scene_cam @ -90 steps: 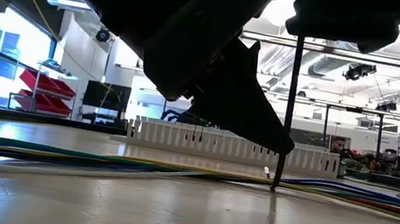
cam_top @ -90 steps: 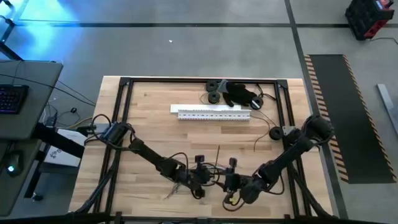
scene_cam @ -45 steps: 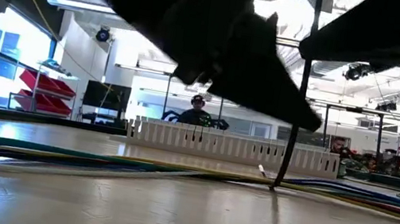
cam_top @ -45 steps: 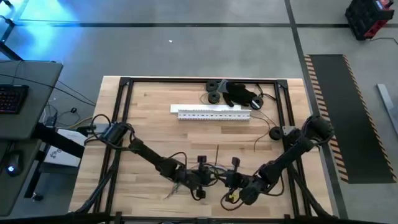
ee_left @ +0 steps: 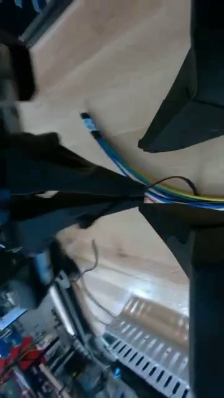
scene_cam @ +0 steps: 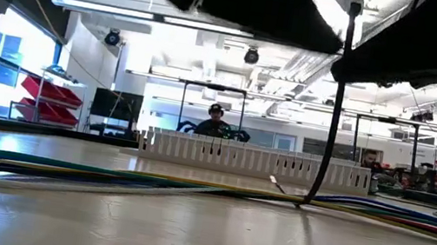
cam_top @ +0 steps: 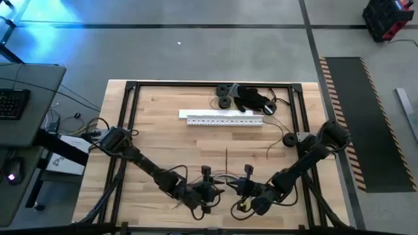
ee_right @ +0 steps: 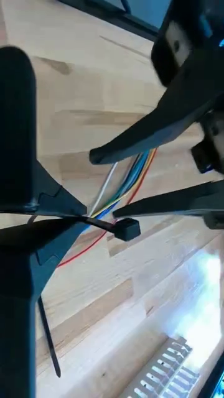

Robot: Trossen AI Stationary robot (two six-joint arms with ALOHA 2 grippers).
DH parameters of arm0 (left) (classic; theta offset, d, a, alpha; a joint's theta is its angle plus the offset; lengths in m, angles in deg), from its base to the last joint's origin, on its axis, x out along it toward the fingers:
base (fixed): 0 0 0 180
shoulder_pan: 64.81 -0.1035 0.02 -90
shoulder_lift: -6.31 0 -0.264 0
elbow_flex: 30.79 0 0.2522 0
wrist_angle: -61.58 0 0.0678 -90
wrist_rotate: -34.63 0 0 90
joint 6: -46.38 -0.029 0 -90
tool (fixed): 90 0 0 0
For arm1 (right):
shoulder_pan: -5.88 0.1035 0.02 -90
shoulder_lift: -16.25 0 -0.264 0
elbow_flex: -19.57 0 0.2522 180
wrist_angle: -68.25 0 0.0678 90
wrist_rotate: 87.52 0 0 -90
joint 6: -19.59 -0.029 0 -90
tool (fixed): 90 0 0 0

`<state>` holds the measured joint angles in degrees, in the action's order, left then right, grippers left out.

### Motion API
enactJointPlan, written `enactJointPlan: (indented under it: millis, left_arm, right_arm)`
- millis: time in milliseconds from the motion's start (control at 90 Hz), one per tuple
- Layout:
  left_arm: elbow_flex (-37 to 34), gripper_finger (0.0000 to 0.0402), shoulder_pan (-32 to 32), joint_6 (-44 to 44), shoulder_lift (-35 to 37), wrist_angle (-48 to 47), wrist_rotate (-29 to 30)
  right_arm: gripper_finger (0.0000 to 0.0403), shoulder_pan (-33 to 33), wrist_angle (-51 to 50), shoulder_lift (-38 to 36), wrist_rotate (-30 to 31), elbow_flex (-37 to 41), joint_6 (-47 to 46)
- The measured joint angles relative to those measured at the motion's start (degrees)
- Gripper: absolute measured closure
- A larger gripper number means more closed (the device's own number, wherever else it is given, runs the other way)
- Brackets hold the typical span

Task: Ziptie cables
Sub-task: Wrap the cables together using a black zip tie

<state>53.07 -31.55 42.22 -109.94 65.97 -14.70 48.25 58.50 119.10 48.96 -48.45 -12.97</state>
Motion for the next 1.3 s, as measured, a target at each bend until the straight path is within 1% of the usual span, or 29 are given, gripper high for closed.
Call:
enactJointPlan:
  millis: [167,300,444,678,900,978,1056,1156,1200,1300]
  left_arm:
    - [0.0,0.0279,-1.9,1.6,-0.3,1.4,-0.2]
    - [0.0,0.0291,-2.8,2.0,-0.3,3.1,-2.4]
    - [0.0,0.0321,-3.3,2.0,-0.3,4.9,-4.9]
    - [0.0,0.0392,-3.2,2.0,-0.3,5.7,-5.0]
    - [0.0,0.0401,-3.3,2.0,-0.4,5.8,-4.2]
    - [0.0,0.0401,-3.3,2.0,-0.4,5.1,-4.4]
    - [0.0,0.0401,-3.2,2.4,-0.4,4.0,-4.9]
    - [0.0,0.0401,-3.3,3.2,-0.4,3.1,-8.6]
    - [0.0,0.0401,-3.4,3.9,-0.7,2.9,-10.1]
    - [0.0,0.0401,-3.6,5.2,-1.8,2.6,-12.1]
  right_arm:
    - [0.0403,0.0,0.4,0.0,0.0,0.0,0.3]
    - [0.0403,0.0,0.5,0.0,0.2,0.0,0.5]
    - [0.0403,0.0,0.5,0.0,0.0,0.0,1.0]
    - [0.0403,0.0,0.6,0.0,0.0,0.0,1.1]
    - [0.0399,0.0,0.5,0.0,1.3,0.0,-1.7]
    - [0.0382,0.3,0.5,-0.1,0.7,0.0,-1.5]
    - [0.0353,1.0,-0.1,-0.8,0.4,0.0,-1.5]
    - [0.0305,2.9,-2.8,-2.6,1.1,0.0,-3.8]
    - [0.0283,3.8,-3.9,-3.4,3.0,0.0,-5.5]
    - [0.0244,5.3,-8.5,-4.6,10.6,0.0,-12.2]
